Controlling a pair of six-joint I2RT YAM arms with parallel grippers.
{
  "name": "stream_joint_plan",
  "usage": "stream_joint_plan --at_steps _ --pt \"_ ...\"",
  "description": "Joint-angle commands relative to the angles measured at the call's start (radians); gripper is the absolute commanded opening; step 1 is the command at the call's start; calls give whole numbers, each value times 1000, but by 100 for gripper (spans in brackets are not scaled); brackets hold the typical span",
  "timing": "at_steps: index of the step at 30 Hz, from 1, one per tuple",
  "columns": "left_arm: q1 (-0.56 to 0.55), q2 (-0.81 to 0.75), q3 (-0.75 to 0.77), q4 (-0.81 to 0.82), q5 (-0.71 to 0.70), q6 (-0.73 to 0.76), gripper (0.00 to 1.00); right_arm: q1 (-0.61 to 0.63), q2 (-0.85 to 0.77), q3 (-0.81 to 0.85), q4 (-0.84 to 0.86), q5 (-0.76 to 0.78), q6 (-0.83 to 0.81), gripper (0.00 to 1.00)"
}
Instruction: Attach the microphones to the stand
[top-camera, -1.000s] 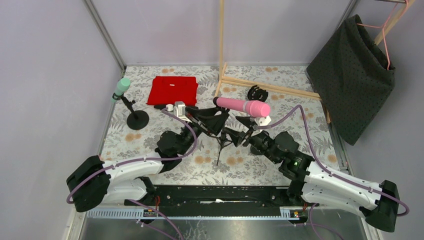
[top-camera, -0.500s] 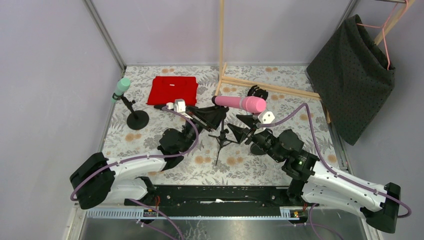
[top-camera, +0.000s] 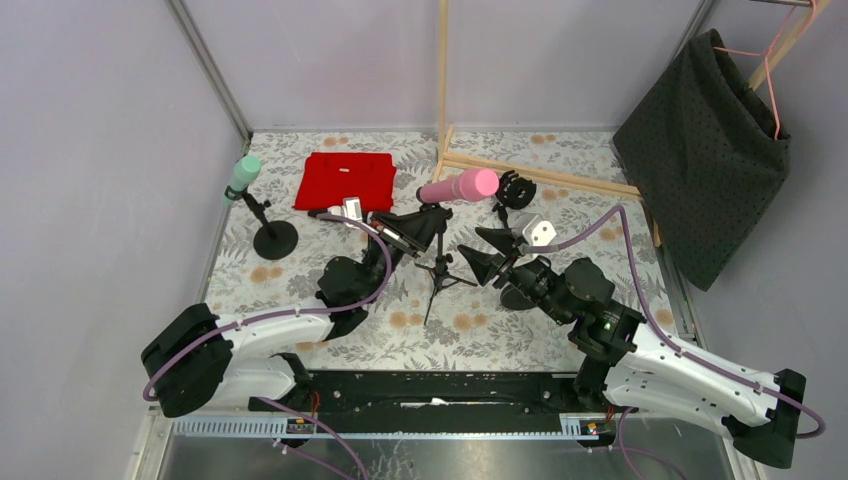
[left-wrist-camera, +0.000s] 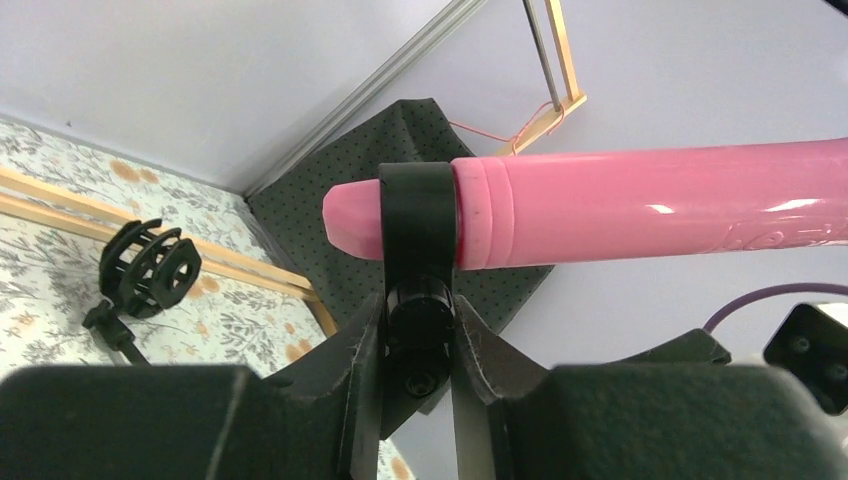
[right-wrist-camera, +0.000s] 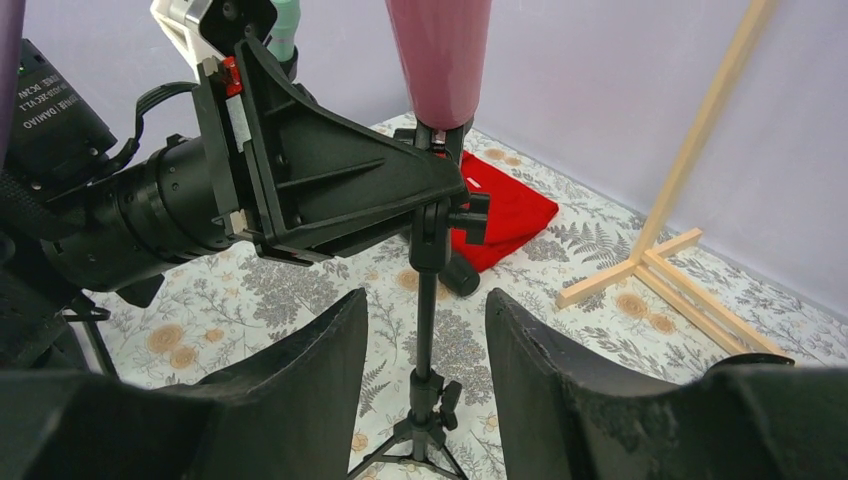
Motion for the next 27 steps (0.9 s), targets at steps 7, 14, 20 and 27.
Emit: stream_joint_plan --at_steps 7,14,20,27 --pt "7 -7 26 -64 -49 -187 24 0 -15 47 -4 13 16 54" --pt "7 -8 9 -97 -71 -289 24 0 -21 45 -20 20 37 54" --pt "6 -9 11 -110 -67 -302 34 0 -25 40 -24 24 40 54" --pt "7 -14 16 -134 -67 -287 60 0 -28 38 -26 21 37 55"
